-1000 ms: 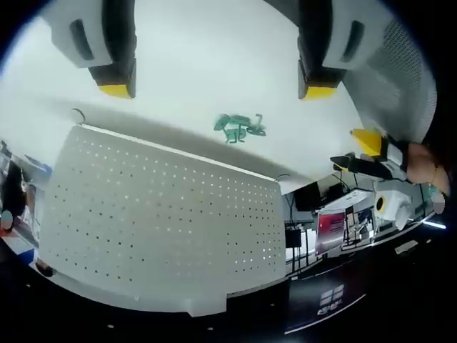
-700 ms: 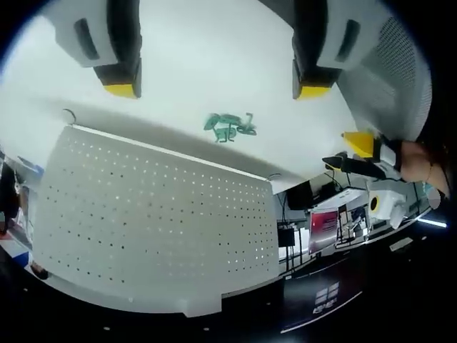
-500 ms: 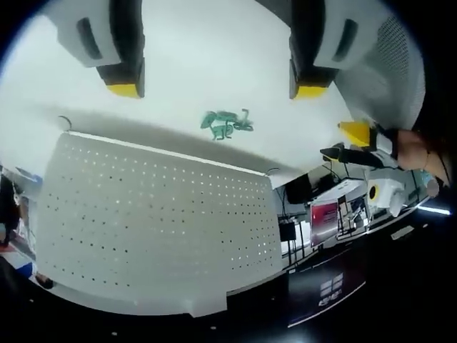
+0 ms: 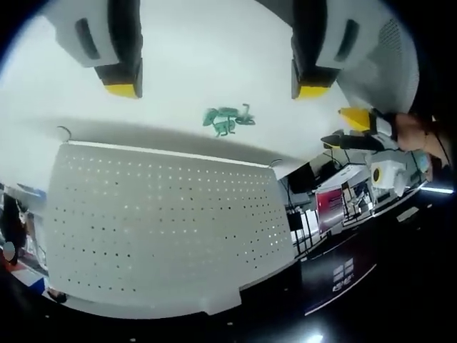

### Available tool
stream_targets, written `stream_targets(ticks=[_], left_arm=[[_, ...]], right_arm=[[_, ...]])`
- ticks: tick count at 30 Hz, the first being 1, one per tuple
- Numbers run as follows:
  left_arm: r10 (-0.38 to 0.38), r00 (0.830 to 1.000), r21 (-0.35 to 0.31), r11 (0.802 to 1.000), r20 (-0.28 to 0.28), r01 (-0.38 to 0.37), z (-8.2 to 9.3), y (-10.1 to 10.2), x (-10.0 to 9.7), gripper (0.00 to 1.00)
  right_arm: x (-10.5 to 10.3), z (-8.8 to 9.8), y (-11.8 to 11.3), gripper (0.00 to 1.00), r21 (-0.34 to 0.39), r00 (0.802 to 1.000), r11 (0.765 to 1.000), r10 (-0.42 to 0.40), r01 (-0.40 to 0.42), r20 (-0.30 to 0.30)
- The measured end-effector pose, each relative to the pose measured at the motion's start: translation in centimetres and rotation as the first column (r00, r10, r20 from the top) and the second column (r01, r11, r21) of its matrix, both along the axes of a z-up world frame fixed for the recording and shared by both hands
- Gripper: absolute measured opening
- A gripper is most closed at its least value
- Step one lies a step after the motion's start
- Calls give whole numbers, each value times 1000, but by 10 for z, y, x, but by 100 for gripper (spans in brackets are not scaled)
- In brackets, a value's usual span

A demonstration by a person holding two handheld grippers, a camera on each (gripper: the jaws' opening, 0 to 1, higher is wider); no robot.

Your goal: Insert the hook assembly into the mounting plate slot until the hook locks in place.

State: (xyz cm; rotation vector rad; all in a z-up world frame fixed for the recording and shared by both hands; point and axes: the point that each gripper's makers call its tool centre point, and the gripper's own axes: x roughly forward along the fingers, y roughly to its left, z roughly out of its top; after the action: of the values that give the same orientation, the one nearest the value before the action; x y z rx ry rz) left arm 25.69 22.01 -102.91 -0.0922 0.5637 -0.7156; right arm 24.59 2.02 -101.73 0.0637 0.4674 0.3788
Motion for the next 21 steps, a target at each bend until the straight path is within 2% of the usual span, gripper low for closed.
stream_targets(ticks=[10, 21], left_arm=[[-10, 1000, 6, 1000, -21, 10, -4, -1, -2, 100], [-13, 1000, 20, 1000, -18, 14, -5, 0, -3, 100]], right_arm=[[-4, -2, 13, 83, -87, 997, 994, 69, -67, 17], [-3, -4, 9, 83, -92, 998, 994, 55, -53, 11]])
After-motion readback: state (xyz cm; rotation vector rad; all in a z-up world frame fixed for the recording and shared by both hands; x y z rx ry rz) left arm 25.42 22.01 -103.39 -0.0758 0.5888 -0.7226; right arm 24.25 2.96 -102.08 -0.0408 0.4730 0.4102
